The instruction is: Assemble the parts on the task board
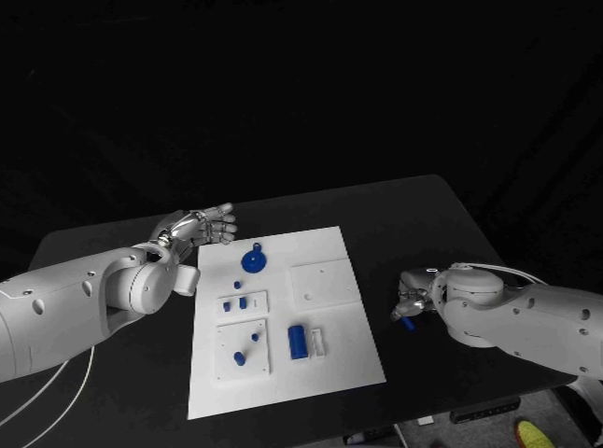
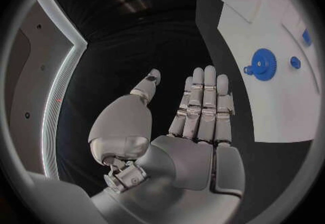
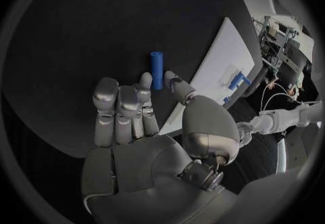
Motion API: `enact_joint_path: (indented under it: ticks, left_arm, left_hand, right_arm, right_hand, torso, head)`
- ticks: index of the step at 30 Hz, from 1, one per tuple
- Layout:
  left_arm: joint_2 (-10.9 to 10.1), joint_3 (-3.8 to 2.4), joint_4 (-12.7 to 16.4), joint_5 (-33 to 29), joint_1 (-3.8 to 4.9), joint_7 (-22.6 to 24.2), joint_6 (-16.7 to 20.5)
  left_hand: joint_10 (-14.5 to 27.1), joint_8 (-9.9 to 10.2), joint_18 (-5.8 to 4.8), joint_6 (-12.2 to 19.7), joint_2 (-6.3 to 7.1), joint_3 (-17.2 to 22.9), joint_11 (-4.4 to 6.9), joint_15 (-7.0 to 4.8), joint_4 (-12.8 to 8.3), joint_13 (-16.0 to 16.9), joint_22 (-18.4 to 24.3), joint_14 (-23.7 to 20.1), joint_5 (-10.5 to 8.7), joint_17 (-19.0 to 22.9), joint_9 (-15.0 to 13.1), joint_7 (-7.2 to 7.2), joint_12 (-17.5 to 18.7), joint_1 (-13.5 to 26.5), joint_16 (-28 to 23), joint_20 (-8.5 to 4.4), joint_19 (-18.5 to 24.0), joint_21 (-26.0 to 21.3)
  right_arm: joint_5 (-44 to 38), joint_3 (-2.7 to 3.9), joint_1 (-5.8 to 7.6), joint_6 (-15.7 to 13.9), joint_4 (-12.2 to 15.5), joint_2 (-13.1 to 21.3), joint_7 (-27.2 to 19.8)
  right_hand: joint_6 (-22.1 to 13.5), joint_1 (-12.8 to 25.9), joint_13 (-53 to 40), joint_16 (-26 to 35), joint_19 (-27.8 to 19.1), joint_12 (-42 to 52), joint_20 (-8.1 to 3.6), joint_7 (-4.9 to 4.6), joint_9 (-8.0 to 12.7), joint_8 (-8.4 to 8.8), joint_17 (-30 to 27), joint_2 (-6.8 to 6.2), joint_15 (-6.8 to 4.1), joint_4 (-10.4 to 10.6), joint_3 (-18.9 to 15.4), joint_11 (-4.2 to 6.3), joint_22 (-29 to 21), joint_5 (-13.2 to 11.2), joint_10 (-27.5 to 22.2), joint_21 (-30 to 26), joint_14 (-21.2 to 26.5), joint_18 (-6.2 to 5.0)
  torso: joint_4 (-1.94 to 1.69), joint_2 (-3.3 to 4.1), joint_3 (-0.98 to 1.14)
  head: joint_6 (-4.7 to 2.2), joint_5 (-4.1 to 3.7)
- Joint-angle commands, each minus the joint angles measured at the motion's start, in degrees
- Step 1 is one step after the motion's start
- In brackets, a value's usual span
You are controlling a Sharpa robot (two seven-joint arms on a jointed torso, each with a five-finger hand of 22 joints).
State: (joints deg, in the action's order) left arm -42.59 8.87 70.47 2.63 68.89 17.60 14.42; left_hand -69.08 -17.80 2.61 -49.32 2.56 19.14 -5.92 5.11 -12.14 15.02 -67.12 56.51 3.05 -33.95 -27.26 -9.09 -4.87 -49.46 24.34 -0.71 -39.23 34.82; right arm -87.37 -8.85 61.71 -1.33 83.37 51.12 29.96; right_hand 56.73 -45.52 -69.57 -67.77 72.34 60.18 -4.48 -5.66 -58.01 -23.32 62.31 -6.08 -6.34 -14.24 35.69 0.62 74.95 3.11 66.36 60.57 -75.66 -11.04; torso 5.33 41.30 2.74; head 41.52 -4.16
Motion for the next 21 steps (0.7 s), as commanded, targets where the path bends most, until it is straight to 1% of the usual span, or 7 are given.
enact_joint_path:
  ticks: [1,6,9,13,16,19,21]
  left_arm:
    - [0.01,-0.03,0.48,-0.3,0.02,-0.06,-0.8]
    - [-0.03,-0.03,0.35,-0.3,0.02,-0.14,-0.66]
    - [-0.04,-0.03,0.28,-0.3,0.02,-0.22,-0.56]
    - [-0.05,-0.03,0.29,-0.3,0.02,-0.29,-0.59]
    - [-0.06,-0.03,0.3,-0.3,0.02,-0.34,-0.53]
    - [-0.03,-0.03,0.3,-0.3,0.02,-0.38,-0.49]
    - [0.01,-0.03,0.24,-0.3,0.02,-0.4,-0.43]
  left_hand:
    - [-0.28,-0.17,1.09,-0.24,-0.28,-0.15,0.08,0.02,0.03,0.05,-0.05,0.48,-0.05,-0.06,0.07,0.04,-0.16,0.15,-0.19,0.15,-0.42,-0.27]
    - [-0.27,-0.17,1.1,-0.24,-0.31,-0.15,0.08,0.02,0.04,0.05,-0.06,0.48,-0.05,-0.07,0.08,0.04,-0.15,0.16,-0.2,0.14,-0.42,-0.28]
    - [-0.27,-0.17,1.1,-0.24,-0.33,-0.14,0.08,0.02,0.03,0.05,-0.06,0.48,-0.05,-0.08,0.08,0.04,-0.15,0.15,-0.22,0.14,-0.42,-0.29]
    - [-0.26,-0.17,1.11,-0.24,-0.35,-0.13,0.08,0.02,0.03,0.05,-0.07,0.48,-0.05,-0.1,0.09,0.04,-0.14,0.13,-0.23,0.13,-0.42,-0.3]
    - [-0.26,-0.17,1.11,-0.23,-0.38,-0.13,0.08,0.02,0.02,0.05,-0.07,0.48,-0.05,-0.11,0.09,0.04,-0.14,0.12,-0.24,0.13,-0.42,-0.31]
    - [-0.26,-0.17,1.11,-0.23,-0.4,-0.12,0.08,0.01,0.03,0.05,-0.08,0.49,-0.05,-0.12,0.09,0.04,-0.14,0.12,-0.25,0.13,-0.43,-0.31]
    - [-0.25,-0.17,1.11,-0.23,-0.44,-0.12,0.07,0.01,0.04,0.05,-0.09,0.49,-0.05,-0.13,0.1,0.04,-0.13,0.13,-0.27,0.13,-0.43,-0.32]
  right_arm:
    - [-5.84,-1.34,-2.45,5.08,-0.9,-0.87,0.58]
    - [-5.86,-1.36,-2.84,6.27,-0.76,-0.82,0.94]
    - [-5.8,-1.36,-2.84,8.15,-0.82,-0.69,1.37]
    - [-5.52,-1.38,-2.85,8.39,-1.01,-0.59,1.34]
    - [-3.41,-1.38,-2.86,8.22,-1.29,-0.46,1.33]
    - [3.69,-1.38,-2.86,7.05,-2.1,-0.33,1.01]
    - [8.97,-1.37,-2.86,5.95,-2.89,-0.2,0.58]
  right_hand:
    - [0.5,-0.66,0.09,-0.03,-0.38,0.29,0.07,0.04,24.56,7.22,-0.05,0.4,-0.33,-0.72,0.26,0.12,0.85,-0.31,0.37,0.28,0.07,-3.96]
    - [0.73,-3.61,0.21,-0.03,-0.48,0.18,0.18,0.1,24.83,7.34,-0.11,0.72,-0.37,-2.18,2.4,0.17,0.86,-0.29,0.47,0.34,0.06,-3.83]
    - [0.76,-7.64,0.27,-0.01,-0.59,0.1,0.26,0.03,25.1,7.52,-0.16,-0.42,-0.32,-2.42,5.1,0.11,0.92,-0.3,0.49,0.48,0.08,-3.95]
    - [0.77,-8.87,0.3,0.02,-0.72,0.01,0.65,-0.14,25.37,7.69,-0.23,-1.41,-0.13,-2.37,5.9,-0.05,0.95,-0.26,0.37,0.61,0.11,-3.95]
    - [0.97,-10.84,0.32,0.04,-0.87,-0.01,0.86,-0.15,25.63,7.76,-0.3,-0.83,-0.07,-2.51,7.1,-0.08,0.97,0.12,0.36,0.68,0.1,-3.96]
    - [1.38,-11.51,0.34,0.02,-0.97,0.02,1.18,-0.15,25.86,7.74,-0.33,0.11,-0.04,-2.43,8.08,-0.08,0.98,1.33,0.46,0.78,0.09,-3.95]
    - [1.75,-10.83,0.37,-0.05,-0.85,0.06,1.47,-0.12,26.05,7.69,-0.33,0.85,-0.03,-2.32,8.54,-0.05,0.96,2.68,0.64,0.92,0.03,-3.96]
  torso:
    - [-0.01,0.0,-0.02]
    - [0.07,-0.04,0.01]
    - [0.1,-0.04,0.01]
    - [0.05,-0.05,0.01]
    - [0.06,-0.03,0.03]
    - [0.05,-0.05,0.01]
    - [0.05,-0.06,-0.01]
  head:
    - [0.2,0.01]
    - [0.53,0.24]
    - [0.63,0.19]
    - [0.81,0.09]
    - [1.01,0.03]
    - [1.14,-0.06]
    - [1.16,-0.05]
